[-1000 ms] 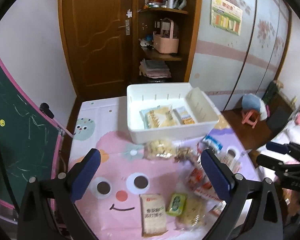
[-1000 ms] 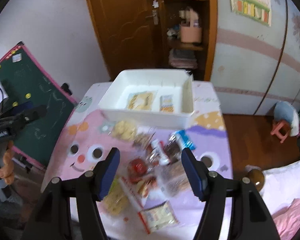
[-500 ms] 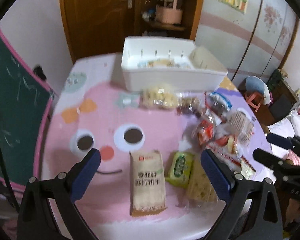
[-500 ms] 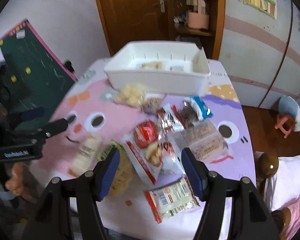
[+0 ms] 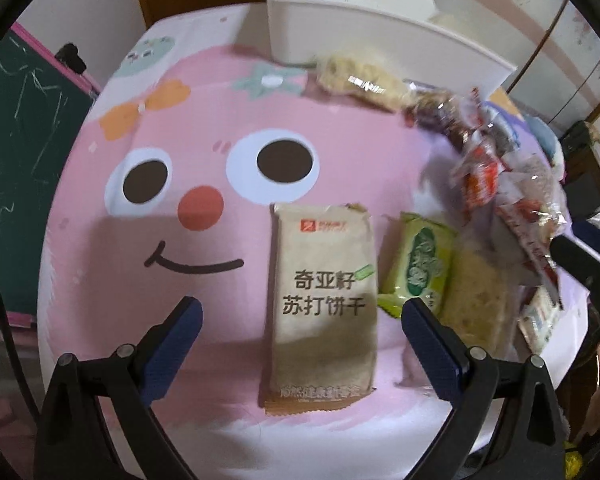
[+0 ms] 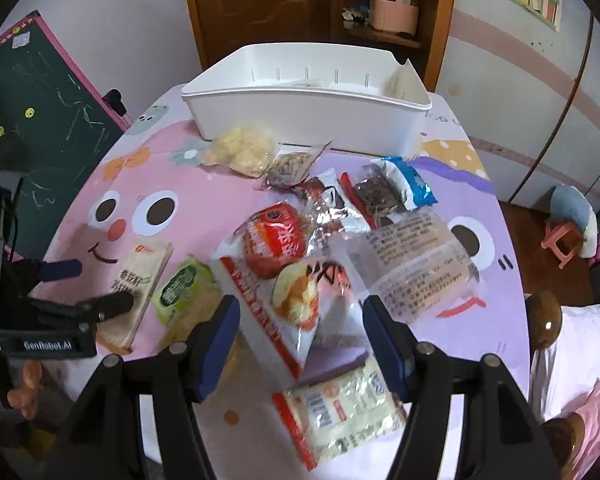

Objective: Organize snacks
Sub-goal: 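Grasp the beige soda-cracker pack with the left tool while the right tool grasps the red-and-white chip bag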

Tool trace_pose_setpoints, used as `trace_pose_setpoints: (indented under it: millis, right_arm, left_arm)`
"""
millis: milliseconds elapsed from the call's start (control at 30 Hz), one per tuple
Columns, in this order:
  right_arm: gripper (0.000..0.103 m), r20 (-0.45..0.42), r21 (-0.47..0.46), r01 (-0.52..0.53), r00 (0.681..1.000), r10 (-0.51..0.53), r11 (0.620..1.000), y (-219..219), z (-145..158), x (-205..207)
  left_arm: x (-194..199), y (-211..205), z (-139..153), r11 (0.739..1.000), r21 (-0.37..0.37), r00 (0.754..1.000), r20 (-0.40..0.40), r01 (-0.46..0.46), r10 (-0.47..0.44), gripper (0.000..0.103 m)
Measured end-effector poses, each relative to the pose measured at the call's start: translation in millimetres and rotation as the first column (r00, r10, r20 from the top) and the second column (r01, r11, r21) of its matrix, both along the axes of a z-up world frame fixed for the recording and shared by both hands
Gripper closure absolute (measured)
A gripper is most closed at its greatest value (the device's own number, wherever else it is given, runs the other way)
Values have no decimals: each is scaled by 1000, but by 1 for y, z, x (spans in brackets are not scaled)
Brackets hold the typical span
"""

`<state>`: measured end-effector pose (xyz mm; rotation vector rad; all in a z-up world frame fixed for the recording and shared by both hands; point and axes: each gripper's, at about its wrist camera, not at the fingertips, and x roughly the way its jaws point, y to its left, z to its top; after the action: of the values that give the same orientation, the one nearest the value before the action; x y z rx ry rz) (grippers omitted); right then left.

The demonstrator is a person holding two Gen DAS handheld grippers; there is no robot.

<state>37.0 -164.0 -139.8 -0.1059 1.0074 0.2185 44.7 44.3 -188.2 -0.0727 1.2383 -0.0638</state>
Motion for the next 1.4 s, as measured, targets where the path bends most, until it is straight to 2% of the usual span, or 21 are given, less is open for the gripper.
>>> trace_pose_setpoints:
  millis: [133,200,333,500,633,700,833,967,1167,1267,1400]
  right_arm:
    - [39,-19,-42,-9,1000,9,999,8,-13,11]
    - [39,-39,-34,-20,999,19,999,11,-21,15]
    - [35,-19,-57,-35,999,34,998,16,-23,15]
    - [30,-36,-36,-40,999,39,999,15,-26,18]
    - [25,-56,-3,-50,997,49,999,13,-29,19]
    - [23,-67,12,-56,996,57,998,11,-30,20]
    - [21,-92,59,-42,995,47,997,5,-33,24]
    - [18,-108,64,-44,993,51,997,7,-35,25]
    - [12,-133,47,-63,989,69,997,10,-43,29]
    - [13,-181,63,-48,982,59,997,11,-51,35]
    - [26,-195,83,-23,980,39,996,7,-51,38]
  left_arm:
    - [5,1,-12,1000,0,999,-50,2,-2,3]
    - [6,0,-18,1000,15,997,-71,4,-3,3]
    - [8,2,-26,1000,29,995,-96,5,-2,3]
    - [13,-2,-31,997,73,994,-104,24,-16,3]
    - [18,-2,-31,998,69,993,-118,15,-7,3]
    - [20,-2,-30,998,68,993,-120,9,-1,7]
    - [18,-7,-21,997,68,995,-101,22,-15,31]
    - [19,-11,-17,997,68,995,-95,39,-32,46]
    - [18,-12,-14,998,60,996,-89,32,-27,50]
    - [14,-8,-15,999,47,996,-82,23,-19,51]
    - [12,0,-16,1000,14,997,-75,9,-8,51]
